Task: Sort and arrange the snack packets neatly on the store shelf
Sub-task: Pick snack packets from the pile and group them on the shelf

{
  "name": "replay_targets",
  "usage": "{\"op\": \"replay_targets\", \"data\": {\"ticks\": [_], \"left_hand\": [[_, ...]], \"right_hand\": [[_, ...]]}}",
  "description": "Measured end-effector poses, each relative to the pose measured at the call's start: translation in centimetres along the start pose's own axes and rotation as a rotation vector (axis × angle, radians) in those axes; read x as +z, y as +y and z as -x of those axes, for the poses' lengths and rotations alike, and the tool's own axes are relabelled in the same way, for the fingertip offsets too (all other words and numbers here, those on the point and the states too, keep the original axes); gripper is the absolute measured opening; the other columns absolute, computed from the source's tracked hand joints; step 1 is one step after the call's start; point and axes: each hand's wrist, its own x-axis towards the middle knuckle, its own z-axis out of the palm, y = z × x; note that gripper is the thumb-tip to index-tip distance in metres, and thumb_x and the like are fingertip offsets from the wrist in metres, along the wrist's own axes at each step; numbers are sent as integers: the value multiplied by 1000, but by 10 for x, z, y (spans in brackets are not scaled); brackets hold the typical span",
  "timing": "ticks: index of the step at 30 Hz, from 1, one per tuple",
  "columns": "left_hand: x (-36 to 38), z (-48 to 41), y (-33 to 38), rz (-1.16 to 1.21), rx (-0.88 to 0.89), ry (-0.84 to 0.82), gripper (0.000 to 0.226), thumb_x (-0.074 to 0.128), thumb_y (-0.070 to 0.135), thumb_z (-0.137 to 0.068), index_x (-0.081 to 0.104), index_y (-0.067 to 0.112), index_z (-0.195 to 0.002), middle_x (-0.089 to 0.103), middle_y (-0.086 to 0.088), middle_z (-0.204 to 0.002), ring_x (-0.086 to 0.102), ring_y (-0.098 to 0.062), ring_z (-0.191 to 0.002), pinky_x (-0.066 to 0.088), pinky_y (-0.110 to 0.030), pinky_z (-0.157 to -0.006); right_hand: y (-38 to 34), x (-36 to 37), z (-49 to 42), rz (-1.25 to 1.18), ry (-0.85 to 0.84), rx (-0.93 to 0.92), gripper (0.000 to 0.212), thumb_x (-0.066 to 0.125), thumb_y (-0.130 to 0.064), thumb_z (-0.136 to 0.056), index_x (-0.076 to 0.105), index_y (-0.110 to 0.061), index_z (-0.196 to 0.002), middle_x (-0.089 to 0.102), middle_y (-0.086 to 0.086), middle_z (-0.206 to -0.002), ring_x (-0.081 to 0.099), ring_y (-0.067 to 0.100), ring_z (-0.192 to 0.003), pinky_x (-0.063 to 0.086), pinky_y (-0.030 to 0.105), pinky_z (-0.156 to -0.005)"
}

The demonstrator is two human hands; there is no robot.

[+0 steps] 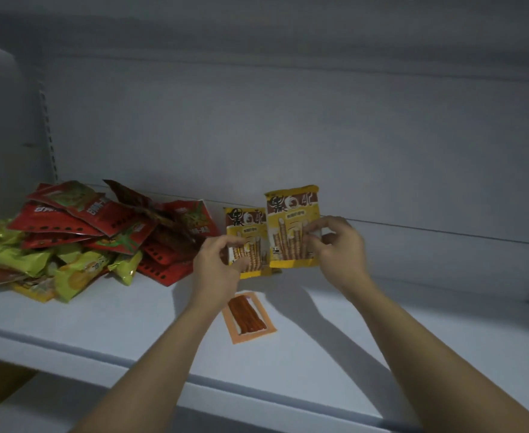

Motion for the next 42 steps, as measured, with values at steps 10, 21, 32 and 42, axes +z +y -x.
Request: {"op": "replay_targets", "data": {"ticks": [10,21,32,42], "left_hand": [[117,58,116,138,52,-202,33,81,8,-79,65,30,-98,62,4,-118,57,-14,-102,44,-26,-89],[277,192,251,281,109,-461,32,80,7,-79,67,27,-100,64,11,-107,58,-18,-108,50,-34,-91],[387,308,335,371,103,-725,33,77,3,-81,64,32,-89,61,8,-105,61,-16,-97,62,-35,-74],[452,342,376,397,112,-866,22,78,8,-81,67,24,-93,65,-2,-105,67,-17,-88,57,-20,-58]], "right_hand": [[23,-181,38,-1,167,212,20,68,-4,-89,69,-23,-82,71,-3,-101,61,-1,-59,44,13,-48],[42,-404,126,49,410,310,20,64,-7,-94,68,-26,-87,72,2,-100,71,14,-79,59,26,-57],[57,-568,222,272,481,373,31,71,-14,-90,65,-25,-118,59,-2,-125,62,23,-113,58,45,-88],[73,-644,260,369,647,408,31,72,-11,-88,65,-31,-110,59,0,-126,62,22,-112,59,42,-84]]}}
